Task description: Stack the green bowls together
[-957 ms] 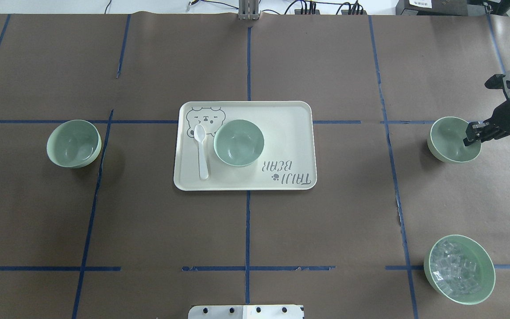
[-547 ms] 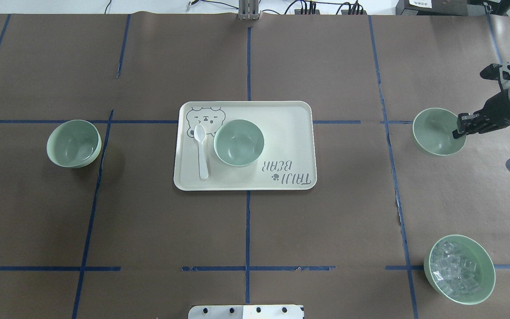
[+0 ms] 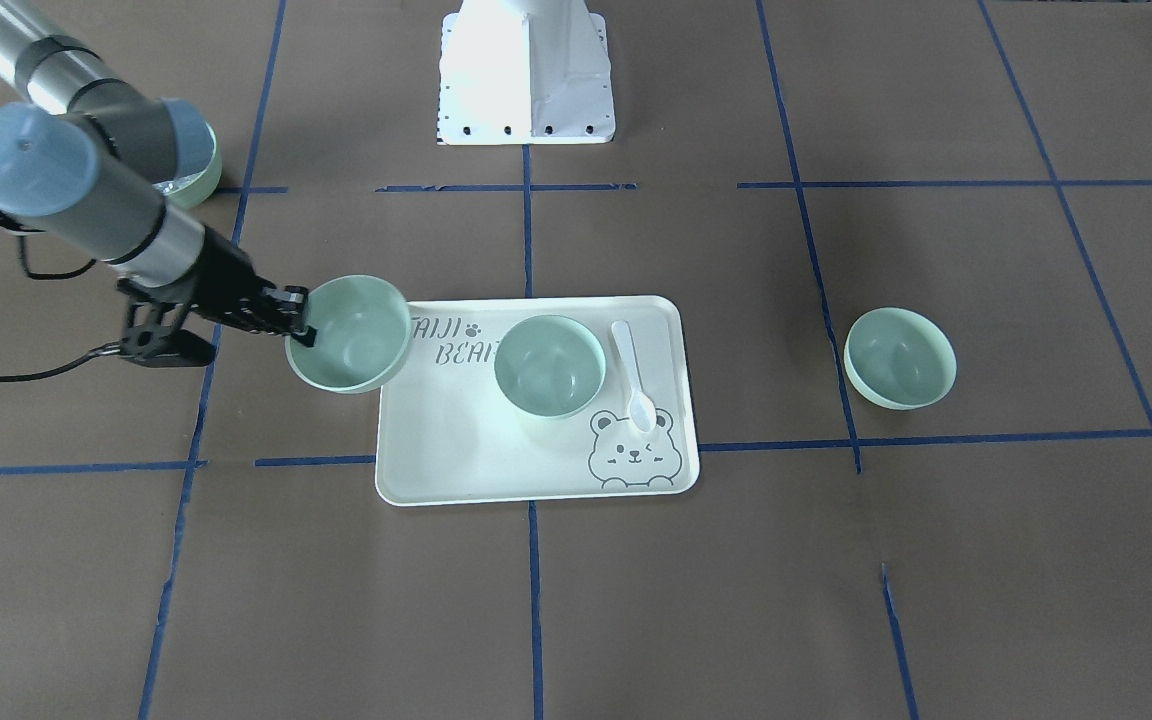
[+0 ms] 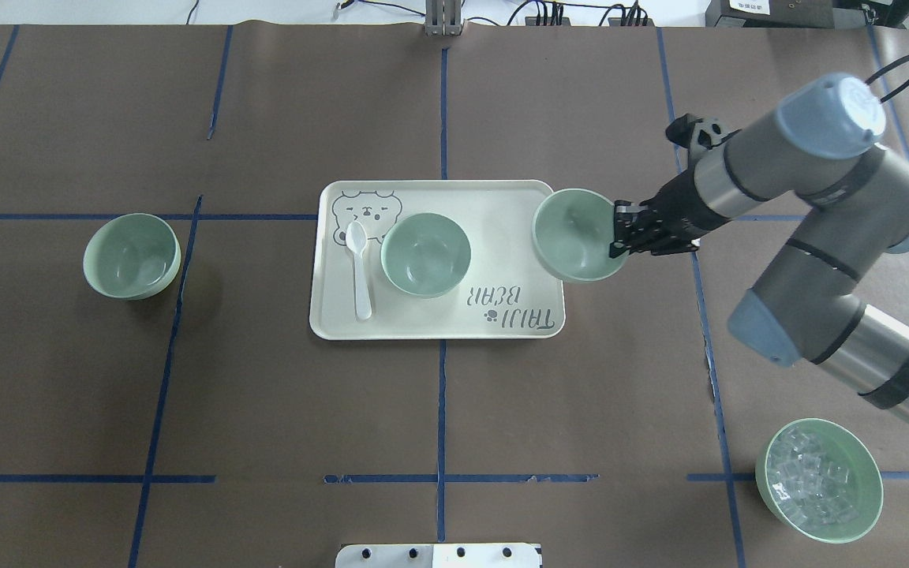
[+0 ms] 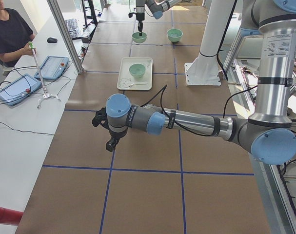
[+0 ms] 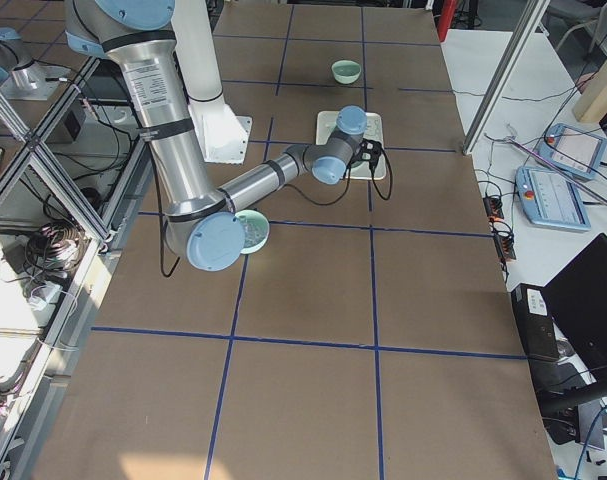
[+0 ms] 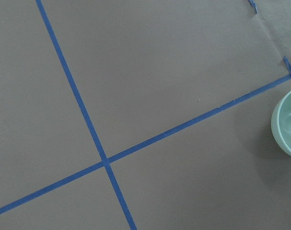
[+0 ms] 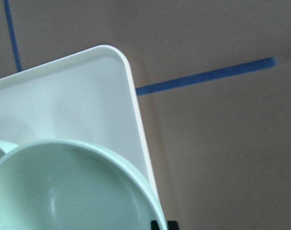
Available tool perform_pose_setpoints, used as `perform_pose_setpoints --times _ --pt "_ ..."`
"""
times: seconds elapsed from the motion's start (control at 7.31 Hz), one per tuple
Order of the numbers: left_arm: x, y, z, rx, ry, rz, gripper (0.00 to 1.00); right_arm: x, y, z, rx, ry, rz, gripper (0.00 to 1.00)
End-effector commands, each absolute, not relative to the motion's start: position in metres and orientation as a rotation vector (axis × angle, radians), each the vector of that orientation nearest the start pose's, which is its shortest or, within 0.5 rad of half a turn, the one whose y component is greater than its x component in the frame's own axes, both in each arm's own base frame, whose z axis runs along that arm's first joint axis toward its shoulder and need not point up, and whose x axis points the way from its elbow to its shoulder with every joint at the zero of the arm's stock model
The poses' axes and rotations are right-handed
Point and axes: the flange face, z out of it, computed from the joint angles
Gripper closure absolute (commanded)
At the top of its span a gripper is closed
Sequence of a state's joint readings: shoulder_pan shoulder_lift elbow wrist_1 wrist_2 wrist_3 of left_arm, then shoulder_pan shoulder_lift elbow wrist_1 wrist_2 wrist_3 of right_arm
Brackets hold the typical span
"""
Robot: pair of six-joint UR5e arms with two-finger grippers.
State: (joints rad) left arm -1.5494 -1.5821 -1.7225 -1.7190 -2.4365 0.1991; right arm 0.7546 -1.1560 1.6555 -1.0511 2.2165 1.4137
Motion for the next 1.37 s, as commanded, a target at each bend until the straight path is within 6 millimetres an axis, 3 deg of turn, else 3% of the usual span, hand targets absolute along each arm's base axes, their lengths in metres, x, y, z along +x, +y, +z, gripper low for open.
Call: perform_pose_setpoints --times 0.0,0.41,1.23 --pt "-0.047 -0.507 0.552 0.376 0.833 0.344 0.0 -0.514 -0.484 0.23 -0.142 -1.176 0.327 1.0" --pt "-0.047 -0.507 0.554 0.373 0.833 0.342 0.0 -0.54 -0.478 0.204 -0.132 -1.107 0.365 1.0" --pt "-0.046 -0.502 0.559 0.364 0.84 0.341 0.0 -0.554 -0.484 0.222 -0.127 -1.039 0.4 1.0"
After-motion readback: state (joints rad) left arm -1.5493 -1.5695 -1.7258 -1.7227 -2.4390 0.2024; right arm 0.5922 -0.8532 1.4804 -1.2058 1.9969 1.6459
